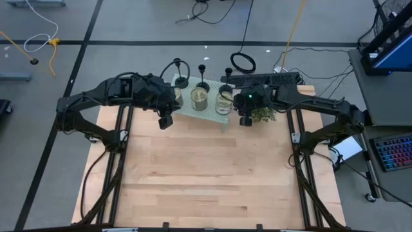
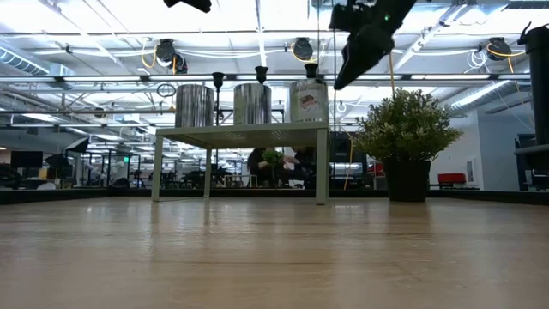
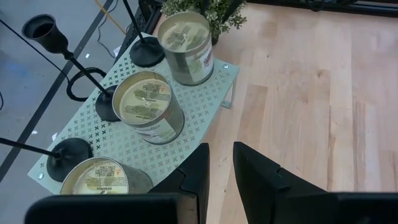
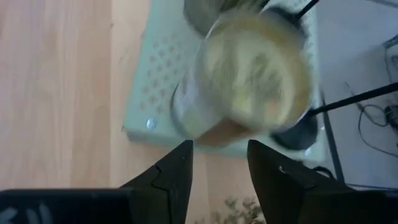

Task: Pick & Place candle stick holders
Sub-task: Return to Home Position

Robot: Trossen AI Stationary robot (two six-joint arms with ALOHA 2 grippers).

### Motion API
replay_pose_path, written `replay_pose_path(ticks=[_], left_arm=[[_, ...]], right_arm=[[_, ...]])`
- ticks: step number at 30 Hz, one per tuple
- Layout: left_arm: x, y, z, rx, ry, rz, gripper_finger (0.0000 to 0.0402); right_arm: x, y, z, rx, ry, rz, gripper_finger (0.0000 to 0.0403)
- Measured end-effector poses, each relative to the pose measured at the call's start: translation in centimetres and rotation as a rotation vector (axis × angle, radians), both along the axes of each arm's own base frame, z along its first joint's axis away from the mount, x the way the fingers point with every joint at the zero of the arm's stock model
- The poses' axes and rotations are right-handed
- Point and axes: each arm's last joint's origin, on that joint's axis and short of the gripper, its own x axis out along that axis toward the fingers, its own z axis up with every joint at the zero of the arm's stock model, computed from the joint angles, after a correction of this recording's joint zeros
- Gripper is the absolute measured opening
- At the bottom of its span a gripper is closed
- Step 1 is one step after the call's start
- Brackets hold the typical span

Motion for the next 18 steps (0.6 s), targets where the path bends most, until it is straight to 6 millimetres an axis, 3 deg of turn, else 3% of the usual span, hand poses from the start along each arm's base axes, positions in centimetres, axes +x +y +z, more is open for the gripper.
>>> replay_pose_path(ticks=[11,18], left_arm=[[0.0,0.0,0.0,0.0,0.0,0.001,0.0079],[-0.2,0.0,0.2,0.022,-0.004,-0.029,0.0078]], right_arm=[[0.5,-0.4,-1.1,-0.051,-0.045,0.007,0.0148],[-1.2,1.9,0.9,-0.077,-0.081,0.086,0.0148]])
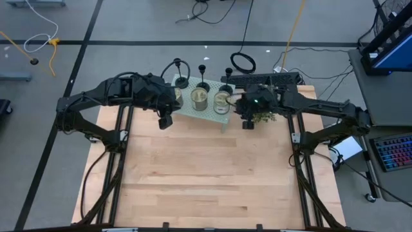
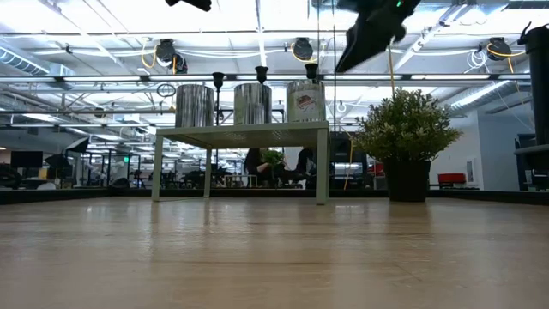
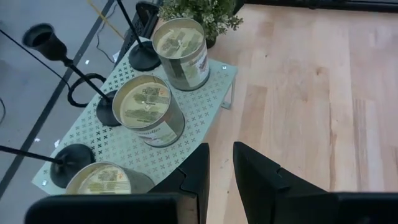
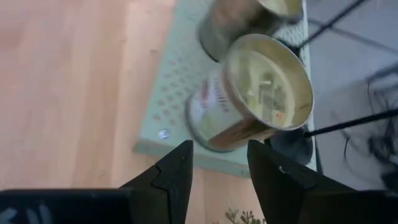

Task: Pick & Place candle stick holders
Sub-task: Return to Home Position

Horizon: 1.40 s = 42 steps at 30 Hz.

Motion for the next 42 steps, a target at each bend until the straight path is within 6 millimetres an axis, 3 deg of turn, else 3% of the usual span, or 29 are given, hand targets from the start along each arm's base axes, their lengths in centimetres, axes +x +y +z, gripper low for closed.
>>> replay_pose_path(ticks=[3,7,9,13,15,23,35,42], left_arm=[[-0.8,-0.1,0.6,0.023,-0.02,0.002,0.0069],[-2.5,-0.4,1.2,0.085,-0.04,0.042,0.0027],[-3.8,-0.8,1.2,0.116,-0.043,0.064,0.0008],[-6.1,-1.5,0.1,0.172,-0.128,0.11,0.0016],[-7.1,-1.8,-1.1,0.174,-0.185,0.101,0.0019],[-10.3,-2.8,-8.0,0.163,-0.41,0.068,0.0006],[-12.3,-3.1,-17.4,0.163,-0.617,0.057,0.0025],[-12.9,-3.1,-21.2,0.164,-0.708,0.065,0.0026]], right_arm=[[-1.3,1.3,1.7,-0.011,-0.074,0.033,0.0148],[-3.7,2.8,3.3,0.026,-0.131,0.099,0.0129],[-4.9,3.4,3.6,0.065,-0.138,0.149,0.0107],[-6.9,4.2,2.9,0.087,-0.233,0.206,0.0038],[-7.8,4.3,1.7,0.063,-0.277,0.235,0.0011],[-10.8,4.8,-3.1,0.096,-0.523,0.21,0.0004],[-14.2,5.2,-8.7,0.192,-0.707,0.116,0.0003],[-15.3,5.0,-11.4,0.186,-0.757,0.017,0.0001]])
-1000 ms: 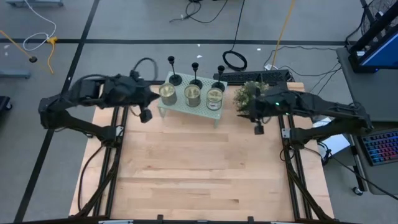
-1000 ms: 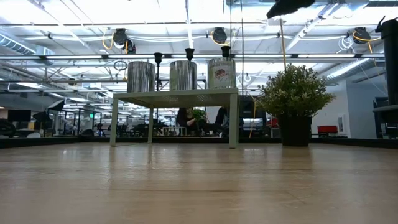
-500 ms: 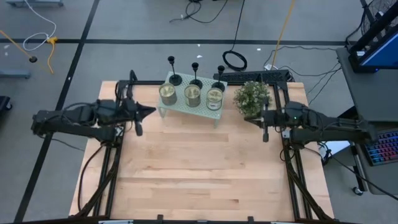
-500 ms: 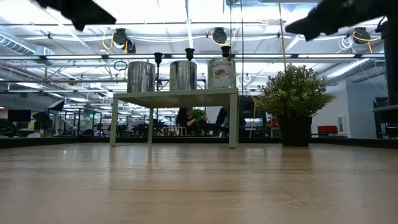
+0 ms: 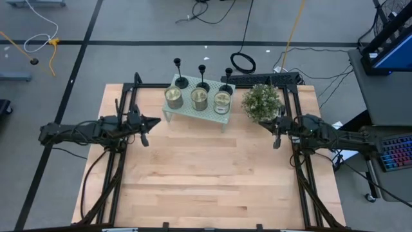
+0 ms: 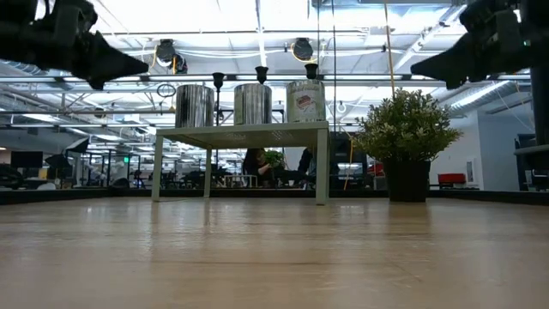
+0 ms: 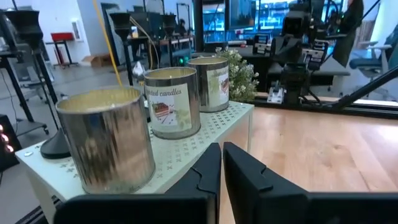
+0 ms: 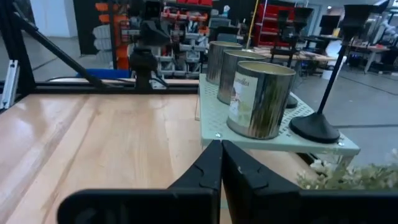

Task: Pick & Place candle stick holders
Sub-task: Return to Home Position

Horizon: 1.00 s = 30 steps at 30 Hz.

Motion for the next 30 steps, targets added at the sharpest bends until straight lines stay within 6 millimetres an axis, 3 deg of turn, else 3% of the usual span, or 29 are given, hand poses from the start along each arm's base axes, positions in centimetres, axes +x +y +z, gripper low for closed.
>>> replay_pose_path(ticks=[7,19,30], left_arm=[[-0.3,0.0,-2.2,0.003,-0.029,0.0,0.0026],[-0.1,0.0,-4.3,0.033,-0.01,-0.001,0.0026],[-0.1,-0.1,-4.4,0.03,-0.018,-0.029,0.0026]], right_arm=[[-0.4,0.1,-2.2,0.017,-0.028,-0.001,0.0001],[-0.6,0.1,-3.8,0.03,-0.037,-0.001,0.0001],[-0.5,0.1,-4.8,0.052,-0.031,-0.001,0.0001]])
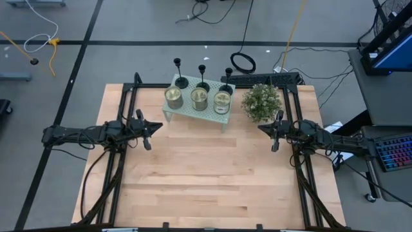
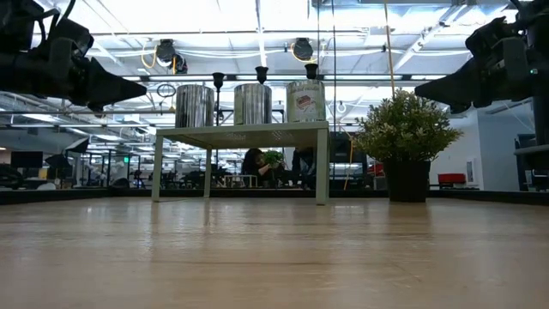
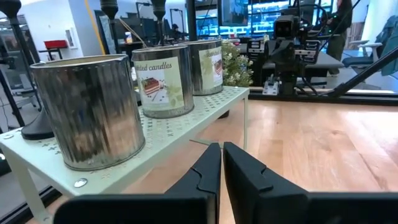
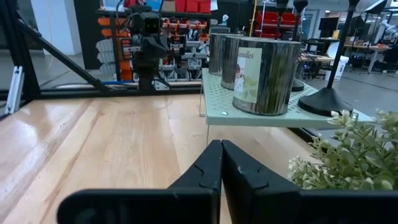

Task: Pick & Place candle stick holders
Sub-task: Return to Home Position

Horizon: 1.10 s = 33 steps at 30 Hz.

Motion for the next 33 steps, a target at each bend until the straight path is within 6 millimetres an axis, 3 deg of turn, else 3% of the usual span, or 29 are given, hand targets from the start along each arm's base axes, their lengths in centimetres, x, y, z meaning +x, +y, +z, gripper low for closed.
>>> replay_pose_path(ticks=[33], left_arm=[[0.0,-0.15,-0.87,-0.015,0.093,-0.055,0.0026]], right_arm=[[0.06,0.0,0.09,0.022,-0.031,0.0,0.0001]])
